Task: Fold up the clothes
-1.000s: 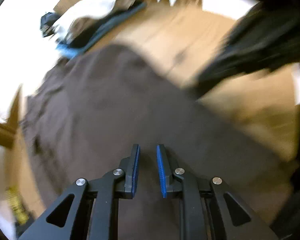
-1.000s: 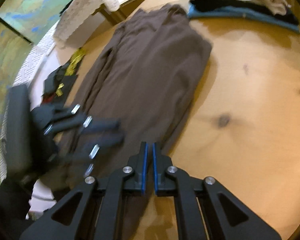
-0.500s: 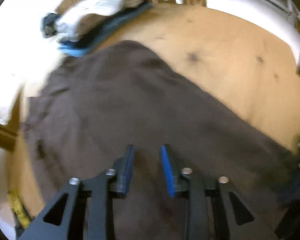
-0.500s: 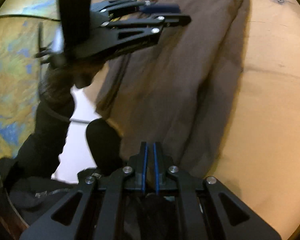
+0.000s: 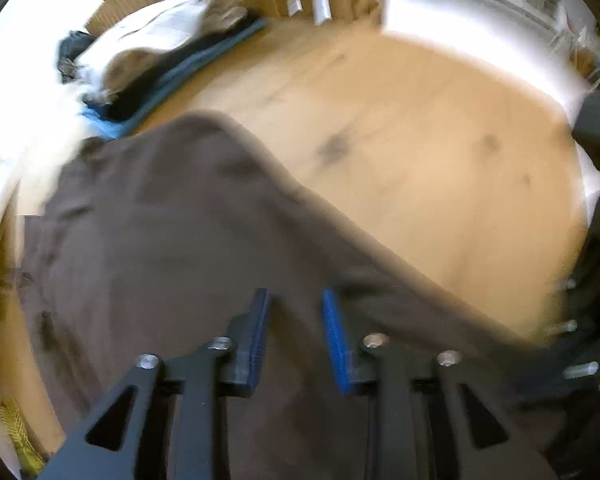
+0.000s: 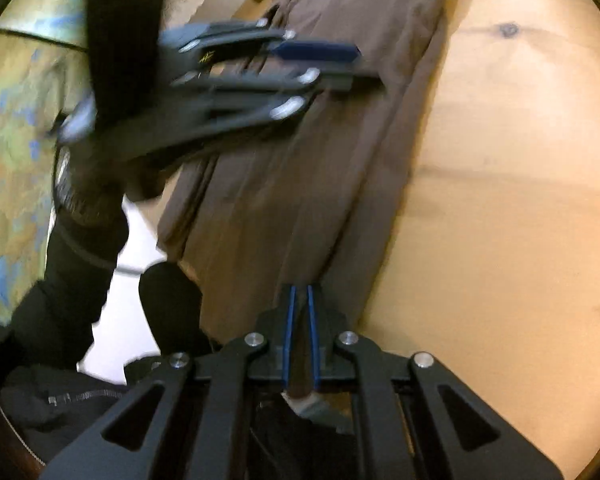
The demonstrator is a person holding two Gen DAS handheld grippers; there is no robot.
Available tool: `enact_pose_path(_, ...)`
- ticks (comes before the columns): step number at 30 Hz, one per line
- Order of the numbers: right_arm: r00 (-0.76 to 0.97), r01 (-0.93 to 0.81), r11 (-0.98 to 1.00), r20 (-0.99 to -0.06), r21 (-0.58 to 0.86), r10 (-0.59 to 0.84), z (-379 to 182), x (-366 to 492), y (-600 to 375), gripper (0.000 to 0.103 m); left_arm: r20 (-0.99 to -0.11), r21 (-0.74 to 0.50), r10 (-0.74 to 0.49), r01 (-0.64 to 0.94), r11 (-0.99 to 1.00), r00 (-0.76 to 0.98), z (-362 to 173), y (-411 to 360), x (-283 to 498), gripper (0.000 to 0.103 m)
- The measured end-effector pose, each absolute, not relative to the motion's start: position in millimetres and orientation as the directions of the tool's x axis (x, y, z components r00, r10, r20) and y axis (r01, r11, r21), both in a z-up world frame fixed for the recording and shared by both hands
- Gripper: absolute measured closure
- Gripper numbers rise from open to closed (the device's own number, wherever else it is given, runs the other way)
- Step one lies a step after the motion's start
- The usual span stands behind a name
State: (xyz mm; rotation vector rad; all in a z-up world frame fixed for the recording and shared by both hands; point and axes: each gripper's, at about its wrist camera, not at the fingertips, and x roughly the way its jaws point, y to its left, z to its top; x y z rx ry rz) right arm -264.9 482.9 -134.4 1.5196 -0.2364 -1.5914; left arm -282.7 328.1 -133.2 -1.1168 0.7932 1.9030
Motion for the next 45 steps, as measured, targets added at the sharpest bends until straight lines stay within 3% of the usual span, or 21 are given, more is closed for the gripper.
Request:
enact_pose_path(3,0.198,0.475,-0.574,-0.716,0.667,-0.669,-133,-257,486,0.096,-0.899,0.157,0.282,-0.848,-0.507,-0.334,-134,323,-275,0.073)
enact_pose_path(12,0.159,0.412,-0.602,-0.705,0.684,-0.691,-137,-281,498,0.092,-0.907,0.088,0.339,-0.899,-0.429,-0.25,-128,309,-218,0.07)
enact_pose_path(17,0.095,0.531,-0.653,-0.803,0.54,-0.588,-111,-272,499,0.092,-0.905,0.032,0.381,-0.923,-0.382,-0.19,-124,301,-183,0.072)
enact_pose_path(21,-0.024,0.559,-0.683,-0.813,0.471,-0.581,-89,-278,500,0.092,-0.891,-0.075,0.445,-0.938,-0.34,-0.09,-125,297,-150,0.072)
enact_pose_path(27,-0.172,0.582,-0.709,-0.792,0.398,-0.586,-75,-317,459,0.092,-0.865,-0.13,0.496,-0.924,-0.359,-0.071,-125,291,-133,0.071)
enact_pose_path(31,-0.216,0.587,-0.732,-0.805,0.346,-0.553,-77,-362,419,0.092,-0.838,-0.058,0.504,-0.885,-0.461,-0.208,-115,280,-147,0.073)
enact_pose_path(33,-0.205,0.574,-0.762,-0.849,0.3,-0.488,-91,-380,409,0.093,-0.85,-0.089,0.498,-0.886,-0.454,-0.17,-127,283,-146,0.073)
enact_pose_path(35,-0.215,0.553,-0.806,-0.898,0.211,-0.383,-107,-394,407,0.103,-0.849,-0.081,0.5,-0.893,-0.442,-0.17,-136,287,-140,0.072)
enact_pose_path(37,-0.215,0.51,-0.828,-0.897,0.233,-0.385,-100,-407,414,0.102,-0.84,-0.067,0.509,-0.897,-0.438,-0.186,-138,288,-132,0.072)
enact_pose_path(39,-0.282,0.5,-0.843,-0.882,0.2,-0.376,-87,-420,414,0.096,-0.833,-0.09,0.521,-0.881,-0.465,-0.189,-134,290,-128,0.072)
enact_pose_path(40,-0.325,0.5,-0.848,-0.87,0.175,-0.371,-79,-426,413,0.087,-0.826,-0.103,0.528,-0.867,-0.487,-0.198,-131,291,-126,0.072)
enact_pose_path(41,-0.354,0.49,-0.856,-0.86,0.163,-0.367,-75,-434,412,0.072,-0.821,-0.071,0.517,-0.856,-0.512,-0.241,-127,295,-118,0.072)
enact_pose_path(42,-0.371,0.466,-0.869,-0.854,0.169,-0.365,-74,-444,412,0.068,-0.815,-0.038,0.505,-0.844,-0.536,-0.284,-124,299,-111,0.071)
enact_pose_path(45,-0.363,0.409,-0.89,-0.859,0.201,-0.361,-80,-472,418,0.066,-0.815,0.039,0.447,-0.805,-0.592,-0.368,-124,318,-100,0.066)
